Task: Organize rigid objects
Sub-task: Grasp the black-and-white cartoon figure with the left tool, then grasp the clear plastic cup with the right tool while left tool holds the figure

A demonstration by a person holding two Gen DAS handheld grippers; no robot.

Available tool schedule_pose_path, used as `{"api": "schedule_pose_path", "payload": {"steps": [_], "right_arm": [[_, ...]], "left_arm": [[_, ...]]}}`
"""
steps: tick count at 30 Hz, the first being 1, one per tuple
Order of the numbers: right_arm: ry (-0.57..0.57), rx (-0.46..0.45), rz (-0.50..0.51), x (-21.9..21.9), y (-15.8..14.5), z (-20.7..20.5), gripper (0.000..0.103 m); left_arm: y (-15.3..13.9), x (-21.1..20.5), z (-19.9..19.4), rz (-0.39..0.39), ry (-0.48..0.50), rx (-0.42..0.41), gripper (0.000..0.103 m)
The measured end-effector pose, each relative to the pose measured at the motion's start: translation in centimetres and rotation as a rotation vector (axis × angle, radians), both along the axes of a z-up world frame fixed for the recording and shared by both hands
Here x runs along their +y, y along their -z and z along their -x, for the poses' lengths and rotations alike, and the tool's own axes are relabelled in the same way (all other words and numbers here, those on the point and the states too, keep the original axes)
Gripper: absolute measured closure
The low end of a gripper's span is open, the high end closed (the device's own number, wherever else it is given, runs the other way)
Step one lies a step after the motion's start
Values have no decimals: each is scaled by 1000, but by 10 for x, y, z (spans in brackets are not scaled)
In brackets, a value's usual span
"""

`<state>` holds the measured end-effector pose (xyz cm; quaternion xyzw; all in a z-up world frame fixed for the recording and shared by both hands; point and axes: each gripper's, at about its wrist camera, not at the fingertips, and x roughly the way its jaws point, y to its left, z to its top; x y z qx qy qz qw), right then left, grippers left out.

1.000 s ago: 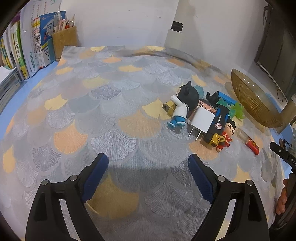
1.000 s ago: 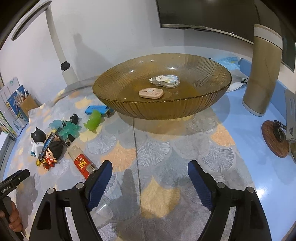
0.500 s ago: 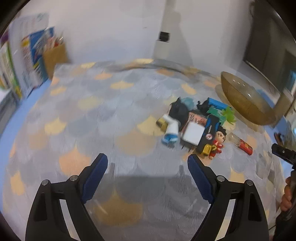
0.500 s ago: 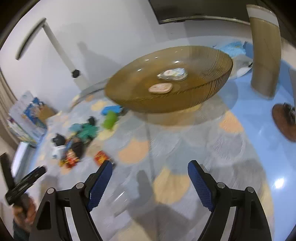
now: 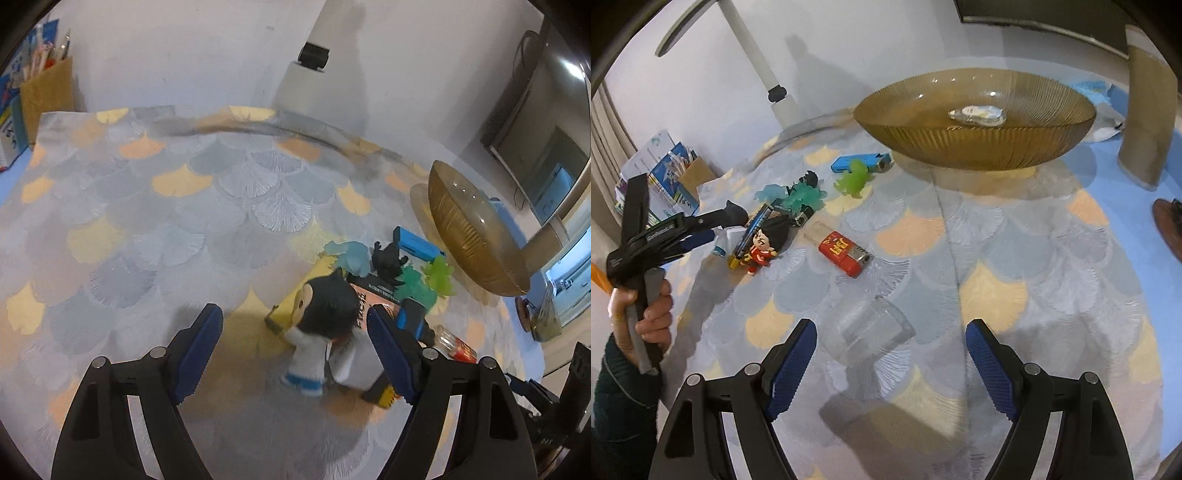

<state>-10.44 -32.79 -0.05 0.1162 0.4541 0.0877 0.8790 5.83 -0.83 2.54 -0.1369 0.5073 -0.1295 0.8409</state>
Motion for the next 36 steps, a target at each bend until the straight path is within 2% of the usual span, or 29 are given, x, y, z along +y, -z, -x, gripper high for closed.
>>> {"api": "schedule_pose_path", "payload": {"steps": [6, 8, 10, 12, 14, 16, 19, 20, 21, 23, 31, 36], "right_arm": [[5, 8, 10, 4, -1, 0, 20], [26, 19, -1, 3, -1, 2, 20], [45, 34, -50, -2, -2, 8, 21], [46, 42, -118, -5, -3, 12, 21], [35, 62, -182, -5, 0, 8, 21], [38, 66, -186, 1, 2, 2, 23], [53, 66, -129, 11, 0, -6, 38], [59, 71, -116, 14, 1, -10, 38], [64, 68, -99, 16, 1, -12, 43], [57, 62, -23, 26, 1, -15, 61], [-95, -1, 2, 62, -4, -5, 61], [-185, -15, 102, 89, -2, 1, 61]], "left_arm": [[8, -12, -12, -10, 47, 10, 41], [8, -15, -13, 14, 69, 1, 58], [4, -18, -12, 4, 90, -30, 70], [-1, -24, -9, -47, 97, -44, 70], [-4, -24, -4, -63, 96, -62, 70], [-6, -19, 3, -56, 83, -74, 70], [-12, -4, 21, -20, 39, -83, 70], [-14, 0, 26, -11, 28, -89, 70], [-17, 7, 36, 2, 10, -100, 70], [-22, 15, 52, 9, -16, -113, 70], [-28, 18, 95, 48, -28, -114, 70], [-30, 10, 109, 27, -1, -132, 70]]}}
